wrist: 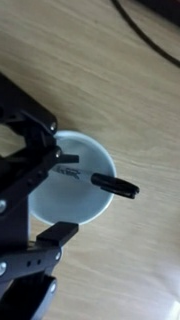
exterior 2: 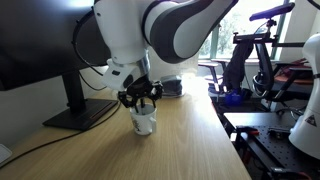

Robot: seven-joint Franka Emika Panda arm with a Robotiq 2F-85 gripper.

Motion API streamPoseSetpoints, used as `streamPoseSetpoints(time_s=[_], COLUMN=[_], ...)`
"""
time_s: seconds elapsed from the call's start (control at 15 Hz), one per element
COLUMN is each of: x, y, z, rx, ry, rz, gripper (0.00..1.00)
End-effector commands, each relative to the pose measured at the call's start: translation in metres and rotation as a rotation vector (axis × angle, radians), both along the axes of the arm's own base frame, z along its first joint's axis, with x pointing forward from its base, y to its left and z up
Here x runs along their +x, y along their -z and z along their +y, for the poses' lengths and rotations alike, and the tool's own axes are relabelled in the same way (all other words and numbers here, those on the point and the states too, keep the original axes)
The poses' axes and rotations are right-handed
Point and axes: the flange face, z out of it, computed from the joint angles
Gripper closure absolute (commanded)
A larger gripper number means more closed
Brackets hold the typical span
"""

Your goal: Remove the black pen from the white mug and place it on the left side of the desk

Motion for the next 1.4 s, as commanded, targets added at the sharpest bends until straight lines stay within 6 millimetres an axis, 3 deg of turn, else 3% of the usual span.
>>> streamPoseSetpoints(time_s=[0.0,0.4,0.47,0.6,0.87,1.13,1.33], x=[0.014,0.022,0.022,0.021,0.017,0.008,-0.009], y=[0.006,0.016,0.017,0.019,0.014,-0.006,-0.035], z=[-0.008,-0.02,-0.021,-0.019,-0.015,-0.004,0.007], rx=[0.008,0.009,0.007,0.005,-0.018,-0.058,-0.067], ry=[-0.027,-0.024,-0.031,-0.054,-0.108,-0.174,-0.174], rz=[-0.008,-0.002,-0.002,-0.002,0.001,0.008,-0.006], gripper=[0.34,0.47,0.66,0.72,1.0,0.96,0.96])
